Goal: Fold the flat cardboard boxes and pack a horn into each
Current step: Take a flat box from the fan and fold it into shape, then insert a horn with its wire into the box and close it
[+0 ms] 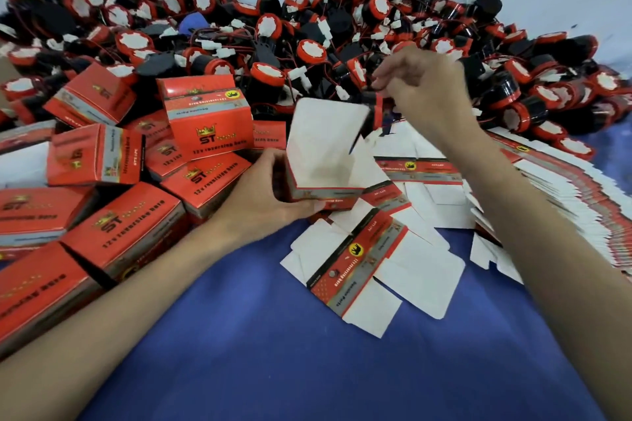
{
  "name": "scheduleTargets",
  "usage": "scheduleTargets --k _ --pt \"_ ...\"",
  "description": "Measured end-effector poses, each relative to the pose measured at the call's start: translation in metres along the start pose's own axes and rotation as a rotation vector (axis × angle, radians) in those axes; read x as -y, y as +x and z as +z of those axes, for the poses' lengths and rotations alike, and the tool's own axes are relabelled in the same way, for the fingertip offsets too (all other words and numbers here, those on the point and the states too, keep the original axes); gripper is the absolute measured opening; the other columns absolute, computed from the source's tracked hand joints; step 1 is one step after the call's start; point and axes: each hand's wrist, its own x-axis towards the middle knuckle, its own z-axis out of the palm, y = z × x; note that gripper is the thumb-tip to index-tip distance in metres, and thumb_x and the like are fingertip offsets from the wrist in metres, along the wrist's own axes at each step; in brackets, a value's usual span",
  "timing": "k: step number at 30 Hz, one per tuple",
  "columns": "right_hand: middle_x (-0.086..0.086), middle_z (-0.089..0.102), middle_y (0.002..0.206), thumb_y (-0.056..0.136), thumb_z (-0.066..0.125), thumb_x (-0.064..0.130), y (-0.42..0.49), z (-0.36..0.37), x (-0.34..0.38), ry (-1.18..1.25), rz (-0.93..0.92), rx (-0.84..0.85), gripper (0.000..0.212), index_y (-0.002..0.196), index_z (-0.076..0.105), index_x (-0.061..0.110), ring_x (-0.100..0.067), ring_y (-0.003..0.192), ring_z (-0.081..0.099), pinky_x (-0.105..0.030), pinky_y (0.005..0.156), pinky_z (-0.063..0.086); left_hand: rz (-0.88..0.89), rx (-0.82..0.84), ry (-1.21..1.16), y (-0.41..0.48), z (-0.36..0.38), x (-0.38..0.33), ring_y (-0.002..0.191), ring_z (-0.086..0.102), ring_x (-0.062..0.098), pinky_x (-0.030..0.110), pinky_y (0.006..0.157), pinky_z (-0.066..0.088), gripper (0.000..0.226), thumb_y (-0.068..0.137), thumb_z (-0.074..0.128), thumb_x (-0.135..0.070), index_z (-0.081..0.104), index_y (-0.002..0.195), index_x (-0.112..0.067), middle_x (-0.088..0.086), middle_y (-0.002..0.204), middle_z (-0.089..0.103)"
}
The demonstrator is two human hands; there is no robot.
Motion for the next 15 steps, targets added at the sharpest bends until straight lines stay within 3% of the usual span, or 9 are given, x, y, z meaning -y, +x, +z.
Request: scheduleTargets --k 3,6,11,15 --pt "-0.013 0.058 0.125 0.091 0.060 0.023 0.016 0.029 -0.041 -0.434 0.176 0.272 0.042 0.132 0.053 0.013 -0.030 0.111 0.057 -0.033 0.090 0.047 0.047 -0.038 0.218 -0.001 0.004 0.002 0.101 0.053 -0.005 0.011 0.080 0.040 0.065 0.062 0.082 -0.052 0.044 0.111 -0.033 -0.022 0.113 0.055" --pt "-0.019 0.049 0.128 0.089 0.060 0.043 0.018 0.057 -0.060 -0.625 0.293 0.337 0.060 0.140 0.038 0.019 -0.038 0.116 0.049 -0.042 0.089 0.043 0.058 -0.013 0.236 -0.001 0.002 0.003 0.106 0.051 -0.003 0.012 0.082 0.039 0.068 0.062 0.079 -0.057 0.040 0.115 -0.035 -0.021 0.117 0.053" --pt "-0.016 0.055 0.115 0.086 0.066 0.024 0.019 0.073 -0.060 -0.517 0.187 0.135 0.047 0.121 0.038 0.008 -0.036 0.098 0.056 -0.037 0.068 0.037 0.050 0.027 0.197 -0.002 0.000 0.004 0.100 0.050 -0.015 -0.001 0.078 0.036 0.069 0.064 0.077 -0.059 0.040 0.118 -0.039 -0.027 0.116 0.052" --pt "-0.006 0.056 0.120 0.078 0.077 0.016 0.013 0.038 -0.058 -0.027 0.205 -0.079 0.055 0.122 0.046 0.011 -0.019 0.109 0.054 -0.029 0.091 0.046 0.033 0.017 0.169 -0.002 0.000 0.005 0.097 0.045 -0.025 -0.004 0.076 0.036 0.068 0.062 0.077 -0.060 0.041 0.116 -0.039 -0.032 0.110 0.051"
